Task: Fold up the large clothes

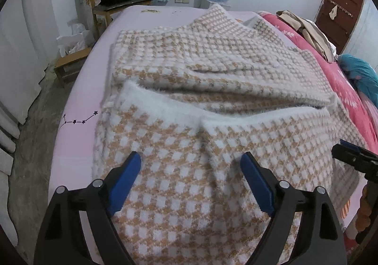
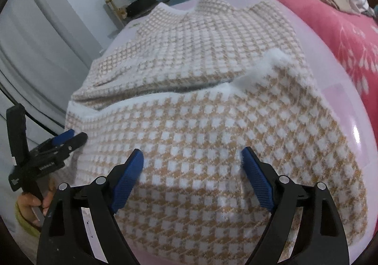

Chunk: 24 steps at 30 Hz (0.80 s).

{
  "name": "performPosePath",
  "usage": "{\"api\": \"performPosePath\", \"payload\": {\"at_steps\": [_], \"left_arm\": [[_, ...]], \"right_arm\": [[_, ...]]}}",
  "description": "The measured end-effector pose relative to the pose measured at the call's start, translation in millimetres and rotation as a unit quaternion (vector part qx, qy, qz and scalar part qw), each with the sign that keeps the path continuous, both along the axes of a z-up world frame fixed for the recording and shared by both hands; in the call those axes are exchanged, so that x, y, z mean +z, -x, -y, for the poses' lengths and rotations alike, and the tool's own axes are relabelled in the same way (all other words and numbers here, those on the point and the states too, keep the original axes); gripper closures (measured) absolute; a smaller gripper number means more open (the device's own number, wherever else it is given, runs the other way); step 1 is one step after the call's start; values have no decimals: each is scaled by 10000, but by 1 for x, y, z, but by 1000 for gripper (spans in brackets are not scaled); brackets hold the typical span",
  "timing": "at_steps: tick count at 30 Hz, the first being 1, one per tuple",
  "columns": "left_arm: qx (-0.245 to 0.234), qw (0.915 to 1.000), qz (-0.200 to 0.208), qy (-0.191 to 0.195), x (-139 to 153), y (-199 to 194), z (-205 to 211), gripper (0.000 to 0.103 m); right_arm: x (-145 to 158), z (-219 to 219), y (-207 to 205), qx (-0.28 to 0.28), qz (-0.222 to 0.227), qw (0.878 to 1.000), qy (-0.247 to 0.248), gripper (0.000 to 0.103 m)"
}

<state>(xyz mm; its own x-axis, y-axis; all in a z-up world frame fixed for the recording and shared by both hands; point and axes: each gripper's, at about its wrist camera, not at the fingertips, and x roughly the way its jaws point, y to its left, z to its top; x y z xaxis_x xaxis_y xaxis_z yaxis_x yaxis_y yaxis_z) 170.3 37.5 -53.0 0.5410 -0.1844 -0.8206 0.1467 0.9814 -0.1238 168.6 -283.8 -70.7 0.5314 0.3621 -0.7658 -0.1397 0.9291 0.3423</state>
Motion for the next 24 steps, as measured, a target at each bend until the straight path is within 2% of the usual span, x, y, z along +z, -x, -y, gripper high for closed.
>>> {"api": "performPosePath", "payload": {"at_steps": [16, 24], "left_arm": [[8, 9999, -56, -111, -2, -4, 9, 12], [21, 9997, -96, -220, -4, -5, 15, 9]], "right_arm": [[7, 3, 5, 24, 12, 10000, -90, 22], [26, -13, 22, 287, 344, 9990, 36, 22]]}}
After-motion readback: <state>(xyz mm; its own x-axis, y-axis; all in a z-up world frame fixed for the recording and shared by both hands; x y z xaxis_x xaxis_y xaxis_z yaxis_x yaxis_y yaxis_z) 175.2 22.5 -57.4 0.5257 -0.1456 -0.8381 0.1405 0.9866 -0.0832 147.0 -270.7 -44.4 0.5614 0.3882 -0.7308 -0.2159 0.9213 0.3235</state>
